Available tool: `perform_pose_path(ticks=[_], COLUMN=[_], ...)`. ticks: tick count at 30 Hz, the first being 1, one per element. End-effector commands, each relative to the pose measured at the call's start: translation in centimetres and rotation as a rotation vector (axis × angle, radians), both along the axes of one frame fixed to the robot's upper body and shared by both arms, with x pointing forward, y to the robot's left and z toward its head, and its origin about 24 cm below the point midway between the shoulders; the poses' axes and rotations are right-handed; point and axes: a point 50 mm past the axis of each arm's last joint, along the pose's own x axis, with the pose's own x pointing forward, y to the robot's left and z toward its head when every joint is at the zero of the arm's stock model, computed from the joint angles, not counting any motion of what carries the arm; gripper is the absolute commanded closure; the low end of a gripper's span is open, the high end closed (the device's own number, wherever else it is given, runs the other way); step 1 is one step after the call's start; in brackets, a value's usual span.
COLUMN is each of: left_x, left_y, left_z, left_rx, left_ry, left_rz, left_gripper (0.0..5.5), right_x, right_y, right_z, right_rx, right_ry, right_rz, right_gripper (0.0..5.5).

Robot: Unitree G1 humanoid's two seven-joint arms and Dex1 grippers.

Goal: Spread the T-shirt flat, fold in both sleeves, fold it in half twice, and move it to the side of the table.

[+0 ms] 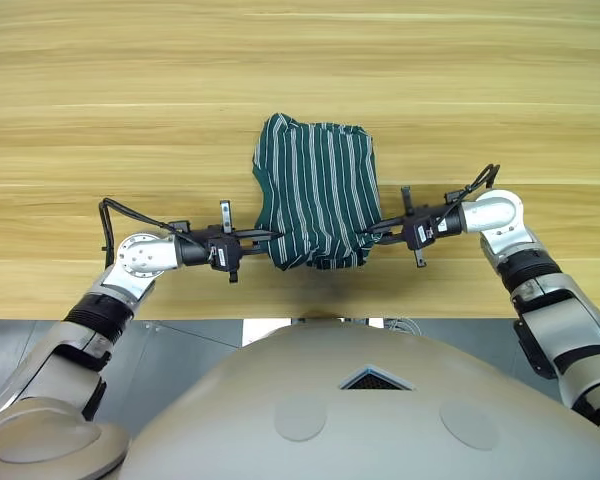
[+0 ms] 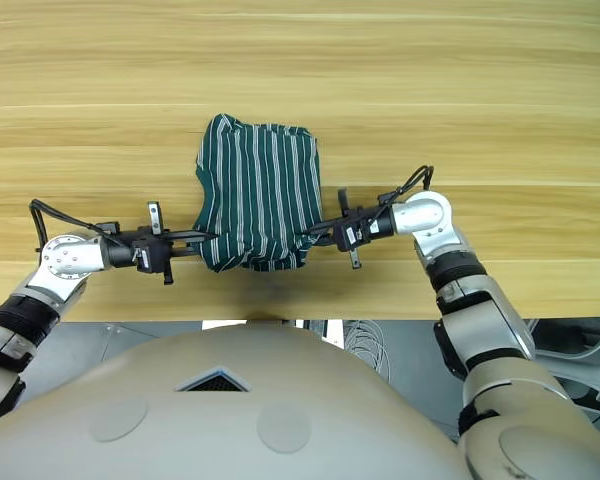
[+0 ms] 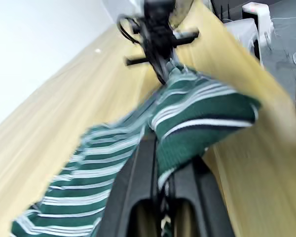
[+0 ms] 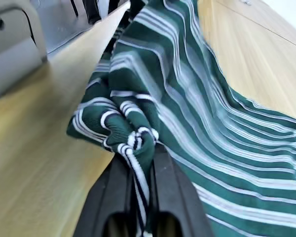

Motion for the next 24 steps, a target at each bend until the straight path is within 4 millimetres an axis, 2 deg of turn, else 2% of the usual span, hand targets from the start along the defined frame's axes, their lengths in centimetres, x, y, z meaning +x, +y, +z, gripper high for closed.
perform_pose_path(ticks=[1, 5, 7, 9, 13, 18, 20, 24], left_x=[-1.3, -2.3, -1.5, 0.2, 5.7, 9.9, 10.8, 11.0], left_y=[0.8, 0.4, 0.6, 1.1, 1.7, 1.6, 1.3, 0.2], left_z=[0.3, -0.8, -1.4, -2.0, -0.2, 1.4, 1.1, -1.7], left_rx=[-0.014, -0.002, 0.022, 0.050, -0.012, -0.100, -0.094, -0.042], left_ry=[0.092, 0.172, 0.218, 0.281, 0.341, 0.438, 0.481, 0.591], left_rz=[0.027, 0.016, 0.020, 0.031, 0.059, 0.083, 0.096, 0.119], left_gripper=[5.50, 5.50, 5.50, 5.50, 5.50, 5.50, 5.50, 5.50], right_x=[-0.8, -0.9, 0.1, 1.5, 5.1, 8.1, 8.6, 8.5], right_y=[-1.5, -2.3, -2.5, -2.6, -1.9, -1.8, -1.9, -1.8], right_z=[0.9, 2.4, 3.0, 3.7, 4.4, 4.0, 3.4, 2.0], right_rx=[0.050, 0.154, 0.198, 0.246, 0.216, 0.130, 0.109, 0.066], right_ry=[0.111, 0.215, 0.250, 0.294, 0.382, 0.492, 0.536, 0.598], right_rz=[0.002, -0.029, -0.073, -0.116, -0.159, -0.267, -0.315, -0.403], right_gripper=[5.35, 5.35, 5.35, 5.35, 5.35, 5.35, 5.35, 5.35])
